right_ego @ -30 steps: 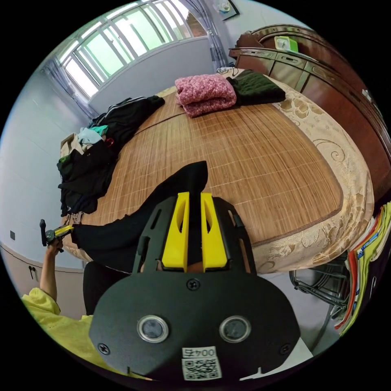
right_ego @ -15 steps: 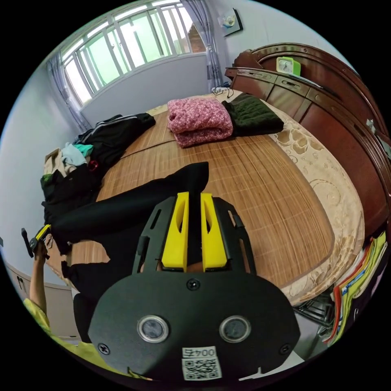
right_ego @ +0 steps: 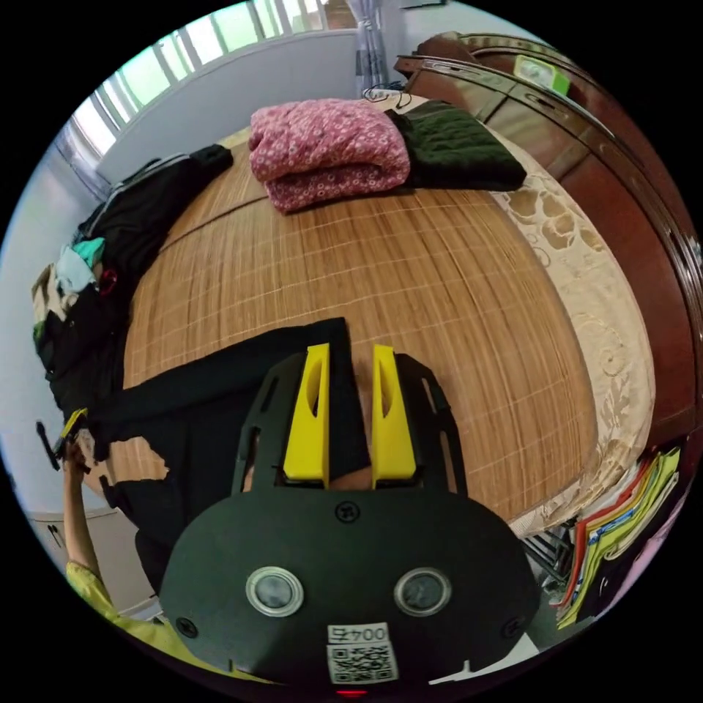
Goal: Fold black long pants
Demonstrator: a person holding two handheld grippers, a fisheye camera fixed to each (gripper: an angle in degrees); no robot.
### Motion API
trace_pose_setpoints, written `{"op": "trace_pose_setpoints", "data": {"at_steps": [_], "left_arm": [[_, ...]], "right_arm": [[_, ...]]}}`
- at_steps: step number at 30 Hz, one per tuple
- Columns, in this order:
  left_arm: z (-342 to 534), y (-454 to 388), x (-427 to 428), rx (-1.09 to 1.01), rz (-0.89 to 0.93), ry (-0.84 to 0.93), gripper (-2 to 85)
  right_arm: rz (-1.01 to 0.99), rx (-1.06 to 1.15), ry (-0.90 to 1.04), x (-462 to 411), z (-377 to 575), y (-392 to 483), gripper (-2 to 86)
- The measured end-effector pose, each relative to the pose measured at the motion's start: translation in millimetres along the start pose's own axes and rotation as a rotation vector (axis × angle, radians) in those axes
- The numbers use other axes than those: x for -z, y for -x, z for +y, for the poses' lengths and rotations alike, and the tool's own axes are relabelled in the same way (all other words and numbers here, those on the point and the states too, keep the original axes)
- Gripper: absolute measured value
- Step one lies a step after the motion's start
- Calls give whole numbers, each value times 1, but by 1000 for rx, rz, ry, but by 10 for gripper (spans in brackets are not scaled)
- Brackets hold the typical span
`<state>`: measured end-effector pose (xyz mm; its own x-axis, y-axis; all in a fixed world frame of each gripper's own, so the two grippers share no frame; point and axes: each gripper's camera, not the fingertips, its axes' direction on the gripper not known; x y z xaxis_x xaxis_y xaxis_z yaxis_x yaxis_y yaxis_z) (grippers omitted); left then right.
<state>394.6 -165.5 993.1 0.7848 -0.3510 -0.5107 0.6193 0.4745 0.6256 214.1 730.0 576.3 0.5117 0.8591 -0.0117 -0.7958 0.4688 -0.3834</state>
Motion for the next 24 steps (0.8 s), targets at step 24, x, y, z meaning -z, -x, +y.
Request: {"op": "trace_pose_setpoints", "data": {"at_steps": [24], "left_arm": [[188,-124,76,-98,267,39,151]], "right_arm": [[-248,72,84,-57,89,-47,91]]}}
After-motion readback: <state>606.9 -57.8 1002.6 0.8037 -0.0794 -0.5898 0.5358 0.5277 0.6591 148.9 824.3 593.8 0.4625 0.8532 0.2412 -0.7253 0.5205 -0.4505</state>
